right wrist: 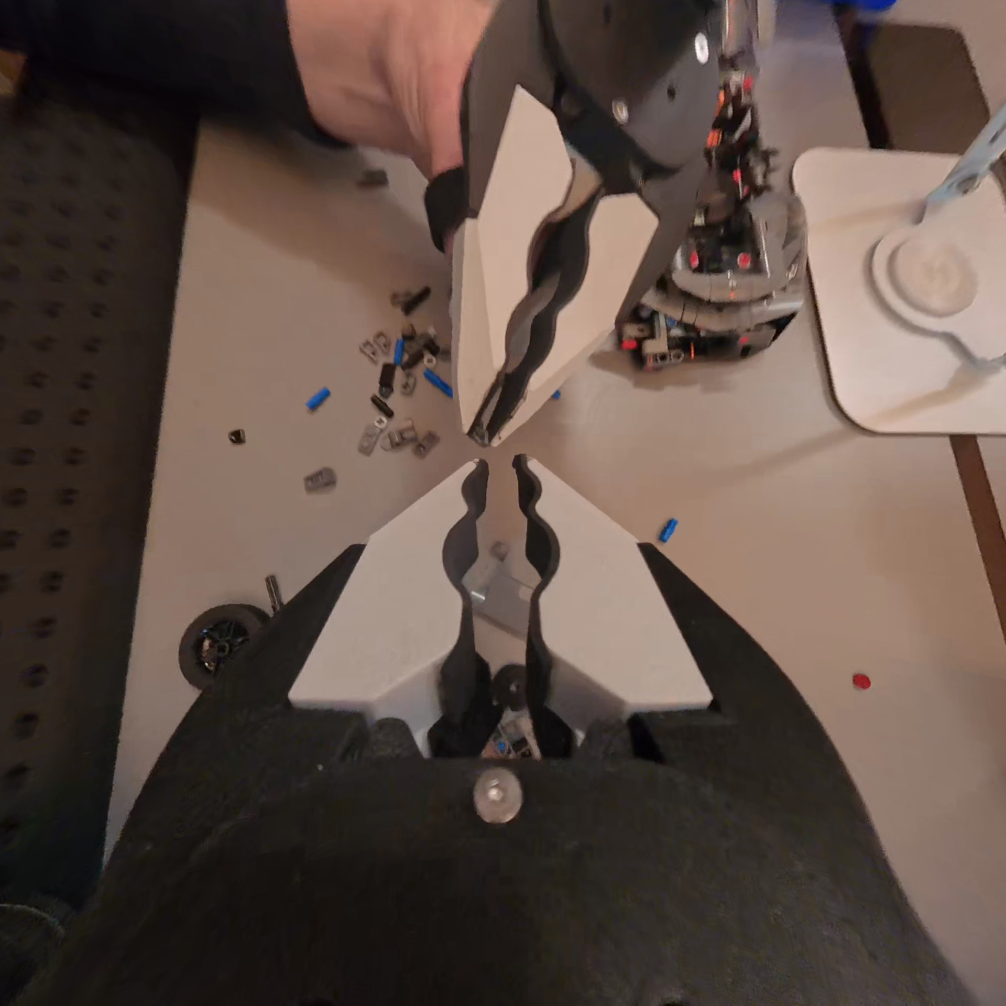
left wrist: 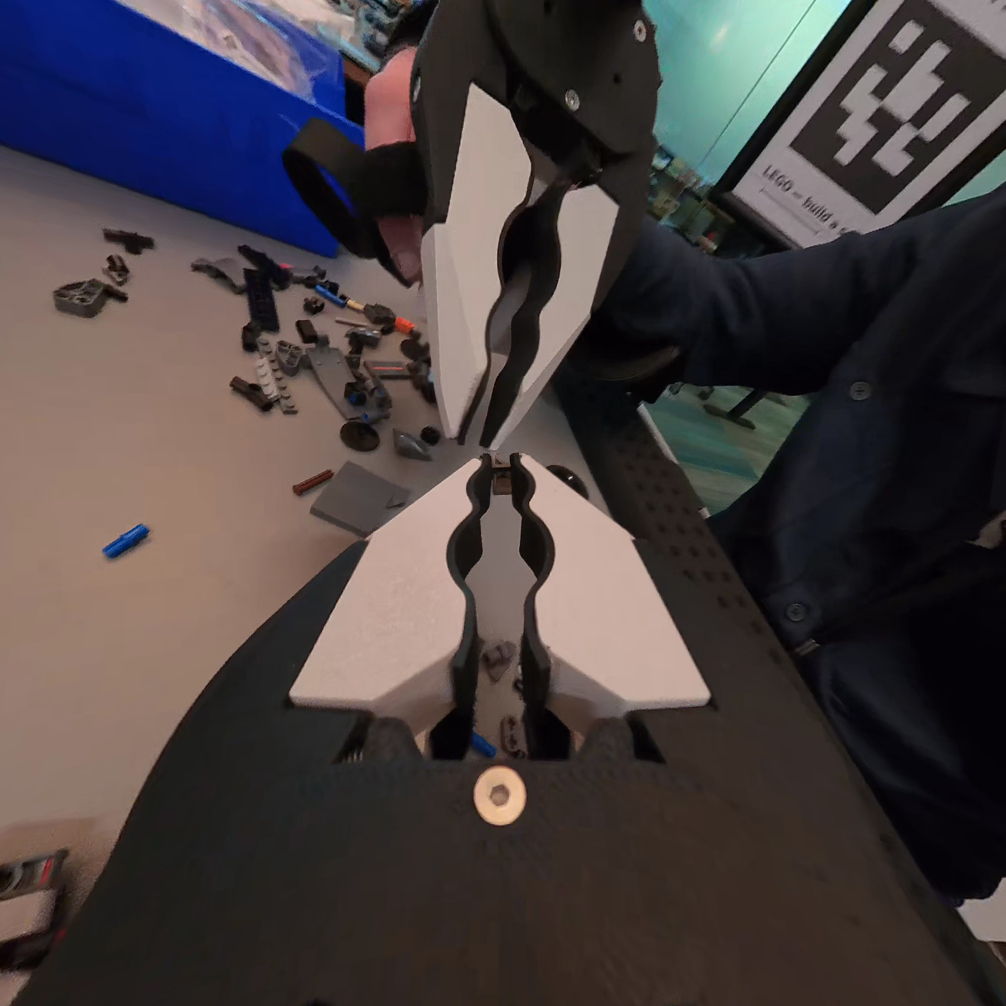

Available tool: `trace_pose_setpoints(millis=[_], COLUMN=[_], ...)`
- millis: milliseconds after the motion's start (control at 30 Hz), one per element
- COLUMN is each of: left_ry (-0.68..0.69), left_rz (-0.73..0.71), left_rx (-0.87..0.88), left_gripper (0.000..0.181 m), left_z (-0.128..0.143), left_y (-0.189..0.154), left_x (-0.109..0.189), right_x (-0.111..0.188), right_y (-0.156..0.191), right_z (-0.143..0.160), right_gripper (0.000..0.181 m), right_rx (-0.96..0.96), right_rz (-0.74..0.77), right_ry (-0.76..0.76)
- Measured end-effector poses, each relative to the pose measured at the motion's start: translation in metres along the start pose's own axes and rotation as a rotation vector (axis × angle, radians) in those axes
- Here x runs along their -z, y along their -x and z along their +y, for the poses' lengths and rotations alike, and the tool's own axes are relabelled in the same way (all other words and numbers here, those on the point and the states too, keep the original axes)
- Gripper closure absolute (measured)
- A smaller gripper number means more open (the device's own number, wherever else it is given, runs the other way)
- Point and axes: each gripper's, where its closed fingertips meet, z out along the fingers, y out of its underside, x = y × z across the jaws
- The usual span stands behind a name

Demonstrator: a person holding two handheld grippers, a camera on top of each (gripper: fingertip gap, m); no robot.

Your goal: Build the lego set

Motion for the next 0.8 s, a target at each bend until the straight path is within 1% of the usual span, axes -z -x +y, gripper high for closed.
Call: trace_pose_setpoints(millis=[67,300,400,567,667,800], left_ry=[-0.036,-0.076,-0.101,-0.136,-0.146,-0.155], left_rz=[0.022,0.062,0.079,0.13,0.155,0.169], left_rx=[0.015,0.059,0.087,0.138,0.159,0.193], left_gripper=[0.177,0.177,0.177,0.177,0.177,0.178], left_z=[-0.005,-0.009,-0.012,-0.014,-0.014,-0.013], left_y=[-0.002,-0.003,-0.003,-0.004,-0.005,-0.003], left_x=[0.001,0.002,0.004,0.006,0.006,0.005], right_x=[0.001,0.004,0.005,0.005,0.004,0.004], right_y=[0.002,0.004,0.002,0.002,0.002,0.001], right_z=[-0.003,-0.013,-0.015,-0.018,-0.017,-0.015], right_gripper=[0.173,0.173,0.177,0.176,0.175,0.179], right_rx=[0.032,0.098,0.148,0.229,0.243,0.241], right_rz=[0.009,0.045,0.091,0.142,0.158,0.168], right_ry=[-0.011,-0.045,-0.035,-0.014,0.004,0.021])
